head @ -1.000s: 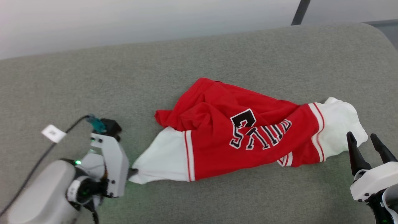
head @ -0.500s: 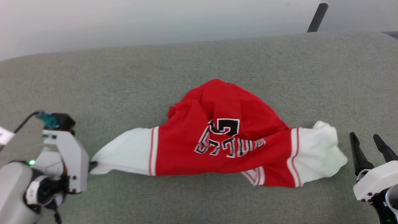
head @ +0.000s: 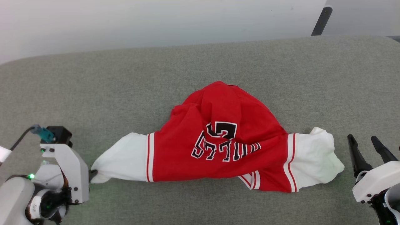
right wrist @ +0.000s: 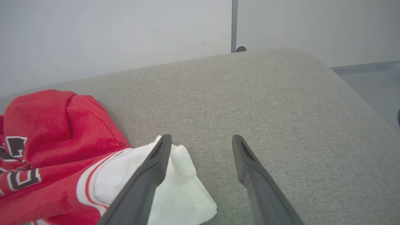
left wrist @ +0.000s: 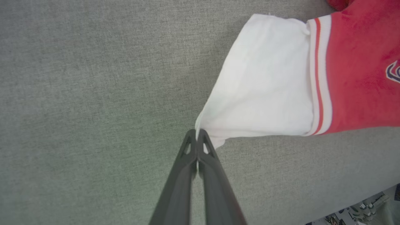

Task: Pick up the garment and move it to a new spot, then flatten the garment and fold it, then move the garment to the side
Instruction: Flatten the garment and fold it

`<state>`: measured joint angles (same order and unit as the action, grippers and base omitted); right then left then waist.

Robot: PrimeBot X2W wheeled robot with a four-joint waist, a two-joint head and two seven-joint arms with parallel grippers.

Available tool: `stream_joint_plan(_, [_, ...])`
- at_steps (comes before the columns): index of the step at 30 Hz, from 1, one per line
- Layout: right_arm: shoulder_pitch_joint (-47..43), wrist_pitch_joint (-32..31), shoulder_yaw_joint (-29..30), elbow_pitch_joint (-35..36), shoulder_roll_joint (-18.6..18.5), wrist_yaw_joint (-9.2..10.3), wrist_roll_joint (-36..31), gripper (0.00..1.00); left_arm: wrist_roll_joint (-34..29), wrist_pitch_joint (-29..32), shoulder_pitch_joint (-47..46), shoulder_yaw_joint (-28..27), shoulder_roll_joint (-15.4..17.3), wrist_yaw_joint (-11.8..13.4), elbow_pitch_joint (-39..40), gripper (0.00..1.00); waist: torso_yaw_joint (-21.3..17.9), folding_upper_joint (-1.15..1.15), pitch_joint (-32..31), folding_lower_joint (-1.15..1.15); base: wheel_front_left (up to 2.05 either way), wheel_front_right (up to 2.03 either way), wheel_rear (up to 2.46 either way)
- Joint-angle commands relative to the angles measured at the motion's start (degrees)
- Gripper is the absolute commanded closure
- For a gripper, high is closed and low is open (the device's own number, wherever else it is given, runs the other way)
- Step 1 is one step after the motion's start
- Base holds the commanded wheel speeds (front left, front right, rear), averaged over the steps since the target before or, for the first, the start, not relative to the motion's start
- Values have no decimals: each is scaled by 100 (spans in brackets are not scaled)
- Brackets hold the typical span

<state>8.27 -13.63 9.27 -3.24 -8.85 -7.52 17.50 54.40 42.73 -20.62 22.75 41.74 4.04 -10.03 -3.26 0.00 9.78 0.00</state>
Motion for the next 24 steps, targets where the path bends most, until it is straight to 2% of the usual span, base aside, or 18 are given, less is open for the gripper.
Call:
stream_joint_plan(1, [28, -16, -9, -5, -30, 6, 28, 0, -27, -39, 56, -3, -25, -1, 5, 0, 10, 0, -34, 0, 0, 0, 0])
stream_joint_plan(9, [-89, -72, 1, 56, -59, 6, 34, 0, -30, -29, 3, 6, 4, 24, 202, 0, 46, 0, -164, 0, 0, 0, 0])
stream_joint_plan(12, [-128, -80, -13, 110, -62, 6, 37, 0, -49, 1, 19, 53, 28, -36, 224, 0, 5, 0, -186, 0, 0, 0, 0])
stream_joint_plan(24, [-410, -156, 88, 477, 56, 6, 89, 0, -355, -249, 7, 271, 87, -261, -462, 0, -306, 0, -35, 0, 0, 0, 0])
